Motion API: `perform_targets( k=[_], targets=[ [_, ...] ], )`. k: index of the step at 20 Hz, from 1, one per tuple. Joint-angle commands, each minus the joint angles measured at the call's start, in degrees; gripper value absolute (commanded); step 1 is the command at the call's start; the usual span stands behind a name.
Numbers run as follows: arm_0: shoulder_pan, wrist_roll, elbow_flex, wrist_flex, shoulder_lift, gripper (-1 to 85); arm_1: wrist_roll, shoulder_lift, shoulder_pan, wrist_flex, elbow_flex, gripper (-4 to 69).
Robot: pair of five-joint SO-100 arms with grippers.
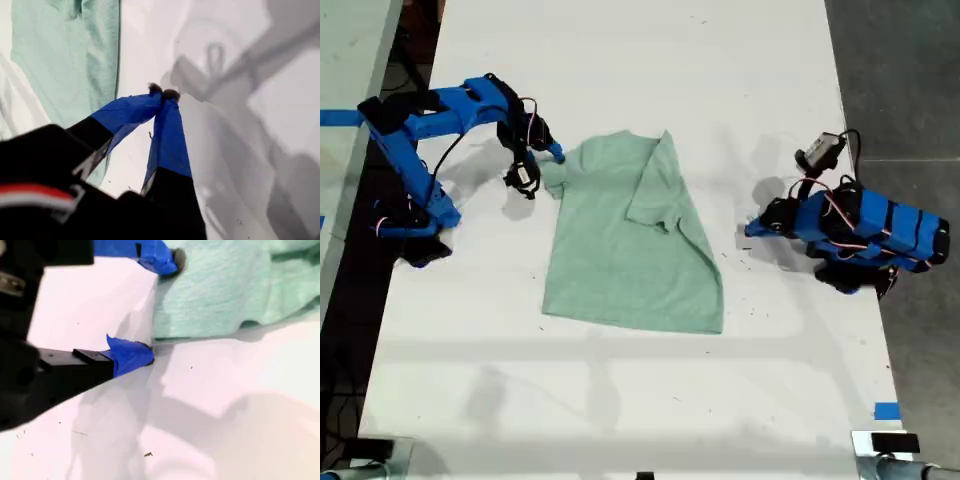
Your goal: Fold t shirt
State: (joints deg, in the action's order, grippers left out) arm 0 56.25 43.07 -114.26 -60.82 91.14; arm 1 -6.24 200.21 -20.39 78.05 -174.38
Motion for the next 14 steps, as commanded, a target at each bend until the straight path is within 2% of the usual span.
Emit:
perform_targets(
  k=[1,5,7,10,14],
  targets=[
    [-1.49,-2.11,-0.26,0.97,1.49,22.4,-1.32,0.88,0.26,-1.67,-2.11,0.4],
    [-3.16,-3.25,-0.26,0.26,3.52,17.3,-1.23,0.88,0.26,-1.67,-2.11,0.4],
    [-4.83,-4.22,-0.26,0.09,3.34,1.1,-1.23,0.88,0.35,-1.67,-2.11,0.4],
    [-5.98,-4.48,2.29,-1.41,-0.79,-0.1,-1.23,0.88,0.35,-1.67,-2.11,0.4],
    [-9.05,-6.68,17.75,-14.15,0.62,-0.1,-1.23,0.88,0.26,-1.67,-2.11,0.4]
  ],
)
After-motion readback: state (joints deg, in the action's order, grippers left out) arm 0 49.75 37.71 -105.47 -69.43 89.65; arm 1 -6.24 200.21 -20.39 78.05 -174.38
